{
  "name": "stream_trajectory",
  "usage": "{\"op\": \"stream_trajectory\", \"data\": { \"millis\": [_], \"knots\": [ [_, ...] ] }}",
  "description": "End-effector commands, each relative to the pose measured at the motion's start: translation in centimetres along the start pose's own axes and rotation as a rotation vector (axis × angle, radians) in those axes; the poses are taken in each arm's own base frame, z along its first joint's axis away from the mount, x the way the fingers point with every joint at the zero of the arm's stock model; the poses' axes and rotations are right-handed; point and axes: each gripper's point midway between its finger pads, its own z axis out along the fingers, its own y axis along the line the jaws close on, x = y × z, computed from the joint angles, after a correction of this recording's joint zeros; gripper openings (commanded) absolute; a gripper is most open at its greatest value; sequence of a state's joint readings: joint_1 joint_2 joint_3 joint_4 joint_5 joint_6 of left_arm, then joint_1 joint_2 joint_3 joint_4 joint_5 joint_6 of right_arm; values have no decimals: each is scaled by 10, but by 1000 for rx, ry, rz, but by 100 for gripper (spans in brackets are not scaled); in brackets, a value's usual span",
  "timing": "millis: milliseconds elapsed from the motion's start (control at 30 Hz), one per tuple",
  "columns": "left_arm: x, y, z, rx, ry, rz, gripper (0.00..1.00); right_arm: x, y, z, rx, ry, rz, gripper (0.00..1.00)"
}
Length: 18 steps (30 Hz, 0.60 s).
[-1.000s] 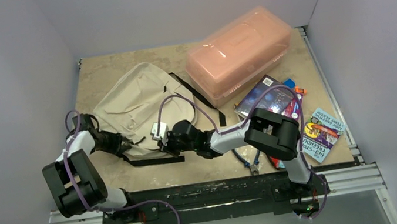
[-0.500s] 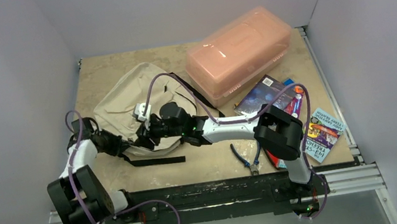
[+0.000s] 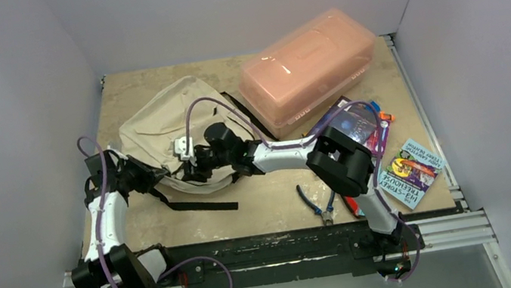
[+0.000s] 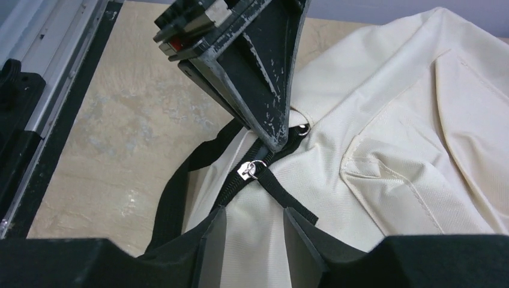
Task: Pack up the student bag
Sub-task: Unzip the student bag at the center of the board.
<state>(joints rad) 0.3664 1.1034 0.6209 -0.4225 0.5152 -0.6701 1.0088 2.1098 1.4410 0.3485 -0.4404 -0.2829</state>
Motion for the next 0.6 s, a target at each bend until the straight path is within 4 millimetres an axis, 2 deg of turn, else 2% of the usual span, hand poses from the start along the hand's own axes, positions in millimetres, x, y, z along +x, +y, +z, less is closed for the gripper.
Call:
{"op": "stream_trajectory", "data": {
  "millis": [0, 367, 567],
  "knots": [
    [-9, -23, -9, 112, -53, 118, 0, -25, -1, -1, -86, -95, -114, 46],
    [-9, -33, -12, 160, -48, 148, 0, -16, -1, 21, -154, -85, -158, 51],
    [-7, -34, -12, 167, -43, 157, 0, -13, 0, 32, -183, -91, -133, 49]
  ]
}}
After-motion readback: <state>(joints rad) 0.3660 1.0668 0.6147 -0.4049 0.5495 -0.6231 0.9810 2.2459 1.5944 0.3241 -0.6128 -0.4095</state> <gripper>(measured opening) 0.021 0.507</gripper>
